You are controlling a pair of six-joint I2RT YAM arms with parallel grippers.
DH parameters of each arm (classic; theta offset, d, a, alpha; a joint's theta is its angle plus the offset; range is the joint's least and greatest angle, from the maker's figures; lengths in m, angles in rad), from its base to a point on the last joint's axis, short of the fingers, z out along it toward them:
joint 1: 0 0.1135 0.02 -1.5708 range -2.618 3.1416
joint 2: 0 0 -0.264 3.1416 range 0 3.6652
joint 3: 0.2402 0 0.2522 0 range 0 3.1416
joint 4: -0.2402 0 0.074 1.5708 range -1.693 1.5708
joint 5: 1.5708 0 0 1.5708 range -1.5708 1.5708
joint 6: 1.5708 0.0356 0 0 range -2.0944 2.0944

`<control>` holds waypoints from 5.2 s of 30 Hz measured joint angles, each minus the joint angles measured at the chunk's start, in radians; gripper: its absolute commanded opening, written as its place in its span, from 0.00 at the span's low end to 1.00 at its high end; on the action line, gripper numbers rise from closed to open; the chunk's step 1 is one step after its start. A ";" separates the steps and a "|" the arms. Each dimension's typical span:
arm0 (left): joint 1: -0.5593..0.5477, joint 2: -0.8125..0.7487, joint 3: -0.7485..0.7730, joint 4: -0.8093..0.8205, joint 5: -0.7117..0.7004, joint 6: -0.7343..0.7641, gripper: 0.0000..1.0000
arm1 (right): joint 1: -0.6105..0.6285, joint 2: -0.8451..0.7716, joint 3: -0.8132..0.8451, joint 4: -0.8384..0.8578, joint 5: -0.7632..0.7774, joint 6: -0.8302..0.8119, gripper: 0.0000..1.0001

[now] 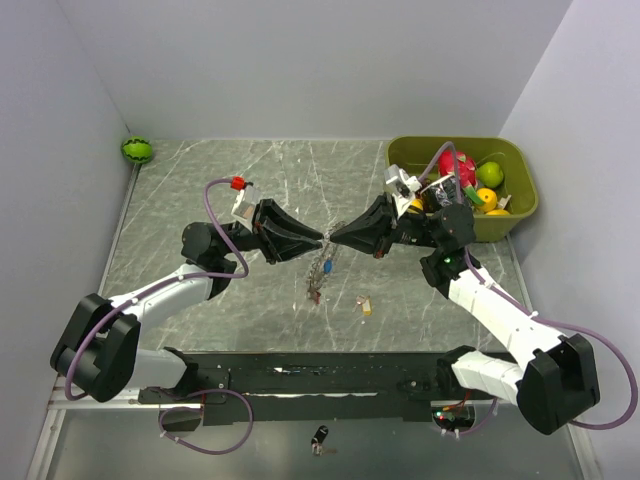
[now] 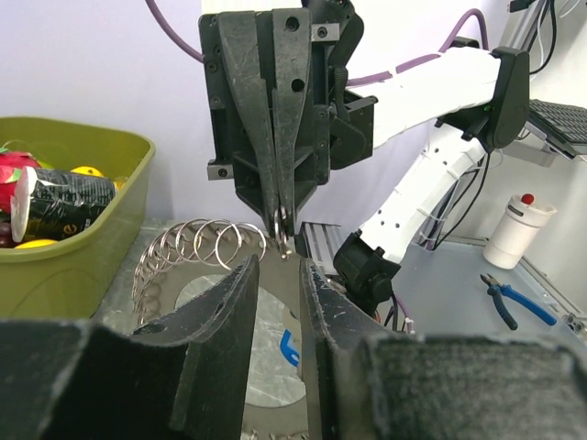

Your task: Put the keys on the keyring

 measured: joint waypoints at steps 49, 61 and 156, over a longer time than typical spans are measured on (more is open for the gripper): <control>-0.089 -0.208 0.049 -0.689 -0.168 0.613 0.01 | -0.001 -0.039 -0.019 -0.053 0.062 -0.056 0.76; -0.196 -0.282 0.049 -0.984 -0.381 0.956 0.01 | -0.001 -0.095 -0.024 -0.191 0.122 -0.180 0.79; -0.016 -0.304 -0.256 -0.405 -0.100 0.696 0.01 | -0.057 0.342 -0.074 -1.102 0.785 -0.092 0.50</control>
